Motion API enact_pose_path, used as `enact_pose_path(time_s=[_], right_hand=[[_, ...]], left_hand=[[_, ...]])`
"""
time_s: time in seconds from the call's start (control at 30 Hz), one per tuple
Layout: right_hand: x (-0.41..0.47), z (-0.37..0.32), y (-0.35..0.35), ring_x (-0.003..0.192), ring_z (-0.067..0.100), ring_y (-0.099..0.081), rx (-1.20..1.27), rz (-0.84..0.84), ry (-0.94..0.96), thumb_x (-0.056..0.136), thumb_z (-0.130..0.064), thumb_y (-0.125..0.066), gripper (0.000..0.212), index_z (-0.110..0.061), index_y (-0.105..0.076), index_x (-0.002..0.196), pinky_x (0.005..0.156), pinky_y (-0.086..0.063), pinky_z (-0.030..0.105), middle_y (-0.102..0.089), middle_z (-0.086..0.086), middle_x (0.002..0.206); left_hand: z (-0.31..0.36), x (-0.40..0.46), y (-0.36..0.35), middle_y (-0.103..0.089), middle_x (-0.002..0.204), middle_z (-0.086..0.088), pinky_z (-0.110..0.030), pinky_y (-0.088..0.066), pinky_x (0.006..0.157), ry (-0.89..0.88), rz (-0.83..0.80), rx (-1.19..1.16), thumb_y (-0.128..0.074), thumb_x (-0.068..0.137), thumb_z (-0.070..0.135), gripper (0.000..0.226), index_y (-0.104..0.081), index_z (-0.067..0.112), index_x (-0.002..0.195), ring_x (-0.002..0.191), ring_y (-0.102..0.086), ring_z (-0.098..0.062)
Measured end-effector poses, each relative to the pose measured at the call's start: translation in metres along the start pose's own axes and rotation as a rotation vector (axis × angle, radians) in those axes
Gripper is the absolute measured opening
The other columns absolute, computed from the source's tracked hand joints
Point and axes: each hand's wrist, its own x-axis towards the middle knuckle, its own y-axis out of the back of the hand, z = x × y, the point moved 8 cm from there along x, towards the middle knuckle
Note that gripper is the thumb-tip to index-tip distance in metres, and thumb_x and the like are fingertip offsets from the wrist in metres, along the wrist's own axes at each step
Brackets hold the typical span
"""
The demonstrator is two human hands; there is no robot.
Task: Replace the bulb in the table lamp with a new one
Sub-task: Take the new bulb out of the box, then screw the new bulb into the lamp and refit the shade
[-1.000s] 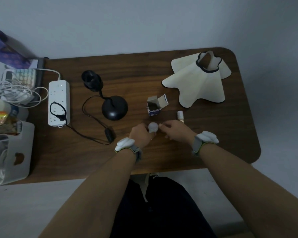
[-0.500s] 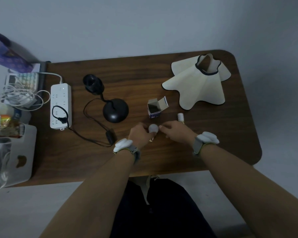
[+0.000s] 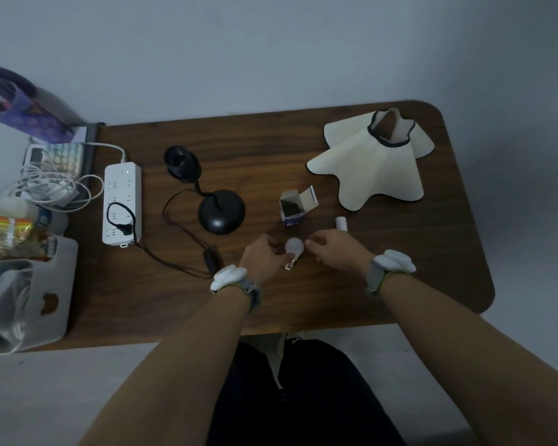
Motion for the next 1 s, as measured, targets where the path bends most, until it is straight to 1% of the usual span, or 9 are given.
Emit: enact_pose_path(time_s=[0.07, 0.17, 0.23, 0.3, 0.37, 0.5, 0.6, 0.8, 1.0], right_hand=[[-0.001, 0.0, 0.001, 0.111, 0.022, -0.066, -0.001, 0.004, -0.005, 0.102, -0.047, -0.054, 0.052, -0.017, -0.056, 0.144, 0.1, -0.054, 0.043, -0.07, 0.008, 0.124], [-0.004, 0.001, -0.003, 0.096, 0.015, -0.071, 0.027, -0.027, 0.008, 0.102, -0.038, -0.059, 0.048, -0.015, -0.055, 0.144, 0.096, -0.057, 0.042, -0.076, 0.004, 0.104], [-0.006, 0.001, -0.006, 0.092, 0.013, -0.073, 0.047, -0.047, 0.02, 0.102, -0.033, -0.059, 0.046, -0.014, -0.055, 0.144, 0.094, -0.059, 0.041, -0.077, 0.003, 0.1], [-0.006, 0.001, -0.005, 0.094, 0.017, -0.072, 0.045, -0.032, 0.034, 0.102, -0.031, -0.059, 0.045, -0.013, -0.056, 0.143, 0.093, -0.059, 0.042, -0.077, 0.005, 0.102], [-0.005, 0.002, 0.0, 0.097, 0.021, -0.071, 0.032, -0.011, 0.043, 0.102, -0.032, -0.058, 0.046, -0.013, -0.055, 0.144, 0.094, -0.058, 0.043, -0.075, 0.007, 0.11], [-0.001, 0.009, 0.015, 0.11, 0.023, -0.065, 0.002, 0.05, 0.038, 0.101, -0.034, -0.059, 0.048, -0.017, -0.055, 0.145, 0.092, -0.055, 0.033, -0.067, 0.009, 0.129], [0.001, 0.019, 0.026, 0.121, 0.027, -0.061, 0.001, 0.082, 0.022, 0.1, -0.035, -0.061, 0.05, -0.017, -0.056, 0.146, 0.1, -0.052, 0.037, -0.062, 0.011, 0.138], [0.004, 0.023, 0.035, 0.129, 0.026, -0.056, -0.013, 0.097, 0.022, 0.102, -0.034, -0.058, 0.051, -0.014, -0.053, 0.148, 0.108, -0.048, 0.038, -0.058, 0.011, 0.144], [-0.001, 0.017, 0.045, 0.122, 0.025, -0.061, -0.041, 0.14, 0.042, 0.101, -0.032, -0.059, 0.046, -0.011, -0.06, 0.142, 0.102, -0.051, 0.039, -0.064, 0.01, 0.136]], left_hand=[[0.0, 0.0, -0.002, -0.068, 0.103, 0.004, -0.027, -0.049, 0.077, 0.0, -0.027, 0.014, -0.084, 0.076, 0.052, 0.06, -0.061, 0.019, 0.12, 0.097, -0.065, -0.015], [0.001, -0.004, -0.012, -0.07, 0.105, 0.003, -0.032, -0.056, 0.086, -0.008, -0.092, 0.037, -0.08, 0.079, 0.055, 0.052, -0.065, 0.021, 0.115, 0.099, -0.067, -0.016], [0.007, -0.004, -0.019, -0.074, 0.103, 0.0, -0.034, -0.057, 0.085, -0.036, -0.101, 0.043, -0.077, 0.085, 0.053, 0.043, -0.071, 0.019, 0.109, 0.098, -0.069, -0.018], [0.017, -0.004, -0.024, -0.076, 0.099, -0.004, -0.035, -0.058, 0.083, -0.068, -0.084, 0.049, -0.075, 0.088, 0.047, 0.037, -0.075, 0.013, 0.102, 0.096, -0.071, -0.022], [0.027, -0.004, -0.028, -0.077, 0.097, -0.008, -0.041, -0.059, 0.085, -0.077, -0.087, 0.049, -0.075, 0.09, 0.043, 0.037, -0.076, 0.009, 0.101, 0.094, -0.072, -0.025], [0.046, 0.002, -0.034, -0.078, 0.094, -0.013, -0.045, -0.059, 0.088, -0.087, -0.094, 0.039, -0.073, 0.093, 0.038, 0.035, -0.076, 0.004, 0.102, 0.091, -0.074, -0.028], [0.061, 0.007, -0.038, -0.078, 0.093, -0.014, -0.046, -0.059, 0.088, -0.1, -0.105, 0.021, -0.071, 0.095, 0.036, 0.034, -0.076, 0.003, 0.101, 0.088, -0.075, -0.029], [0.076, 0.015, -0.039, -0.078, 0.09, -0.007, -0.041, -0.059, 0.09, -0.097, -0.11, 0.08, -0.069, 0.095, 0.036, 0.029, -0.078, 0.009, 0.096, 0.089, -0.074, -0.022], [0.079, 0.01, -0.034, -0.079, 0.093, -0.013, -0.039, -0.057, 0.091, -0.074, -0.114, 0.099, -0.067, 0.097, 0.037, 0.036, -0.078, 0.003, 0.097, 0.092, -0.074, -0.026]])
